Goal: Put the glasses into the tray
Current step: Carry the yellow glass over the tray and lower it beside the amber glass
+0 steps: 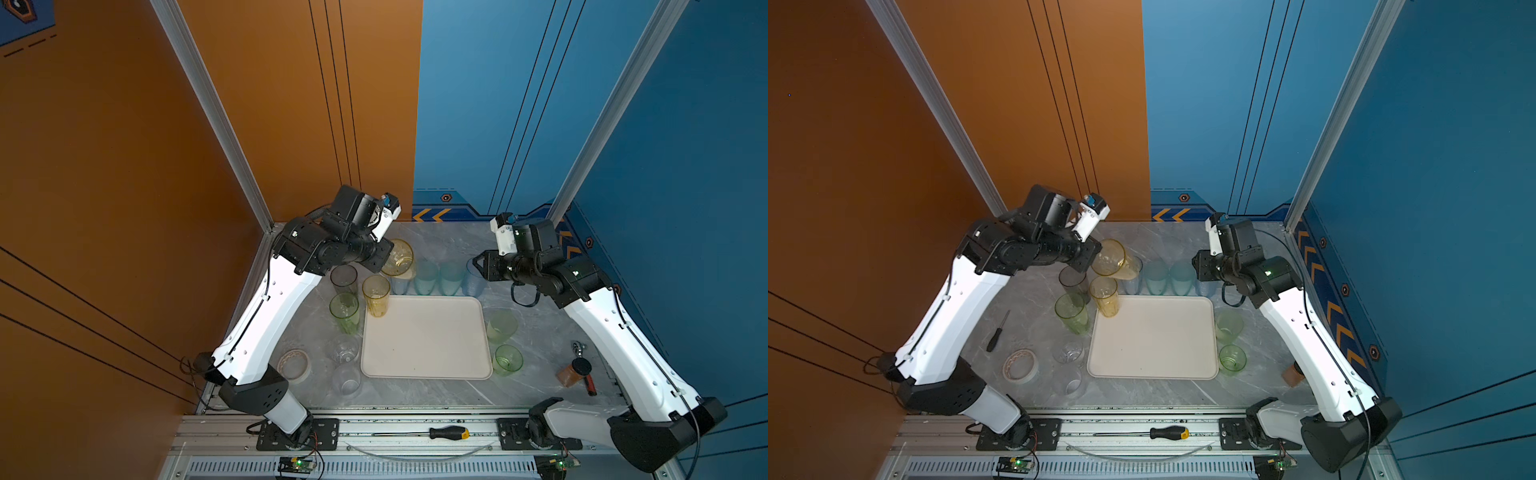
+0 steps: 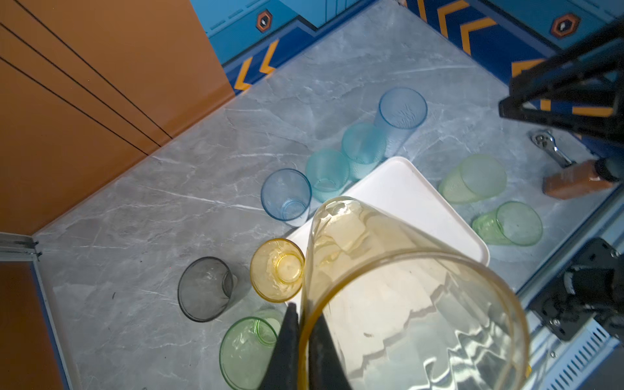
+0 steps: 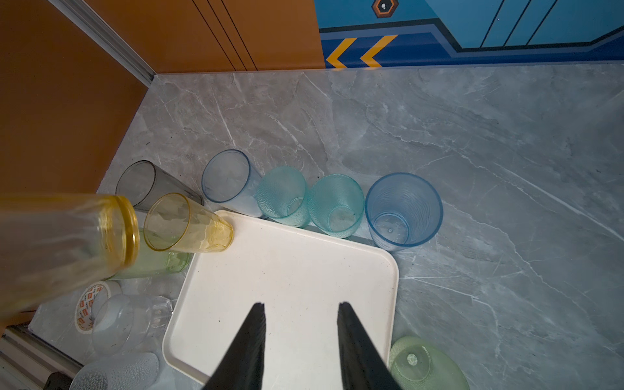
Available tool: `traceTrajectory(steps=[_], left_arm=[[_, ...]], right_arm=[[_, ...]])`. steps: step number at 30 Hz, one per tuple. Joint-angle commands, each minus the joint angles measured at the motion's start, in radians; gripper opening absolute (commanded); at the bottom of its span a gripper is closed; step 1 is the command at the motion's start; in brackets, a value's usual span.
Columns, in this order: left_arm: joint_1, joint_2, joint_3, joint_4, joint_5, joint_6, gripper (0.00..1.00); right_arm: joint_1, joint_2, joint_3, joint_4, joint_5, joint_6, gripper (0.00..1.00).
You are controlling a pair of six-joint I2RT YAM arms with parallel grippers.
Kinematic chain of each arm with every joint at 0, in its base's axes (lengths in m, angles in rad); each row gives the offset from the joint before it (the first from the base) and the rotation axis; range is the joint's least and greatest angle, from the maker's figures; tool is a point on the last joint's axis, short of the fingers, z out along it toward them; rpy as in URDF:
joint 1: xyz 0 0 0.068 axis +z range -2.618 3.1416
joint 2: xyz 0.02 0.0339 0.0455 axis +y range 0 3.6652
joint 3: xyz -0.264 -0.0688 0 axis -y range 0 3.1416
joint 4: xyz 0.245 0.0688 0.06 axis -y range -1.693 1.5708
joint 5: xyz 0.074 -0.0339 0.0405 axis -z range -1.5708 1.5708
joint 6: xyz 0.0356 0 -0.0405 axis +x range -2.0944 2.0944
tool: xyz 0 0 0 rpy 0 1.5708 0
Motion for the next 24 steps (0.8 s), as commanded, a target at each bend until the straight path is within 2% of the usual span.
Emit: traceTrajectory(steps=[1,12,15,24], left_arm=[[-0.030,0.038,-0.038,-0.025,0.028,-0.027,0.05],[-0.066,0.198,-0.071,-0.016,0.031,-0.017,0.03],[-0.056,0.227,-0.103,-0.010,0.015,-0.013,0.03],[0.005,0.238,-0.222,0.097,0.089,-0.020,0.03]], right_arm=[[-0.007,-0.020,-0.017,0.011,0.019,0.028,0.35],[-0.010,-0.007,-0.025,0.011,0.012,0.028,0.35],[-0.011,0.001,-0.029,0.011,0.006,0.027,0.35],[-0.011,0.035,-0.027,0.018,-0.022,0.026,0.35]])
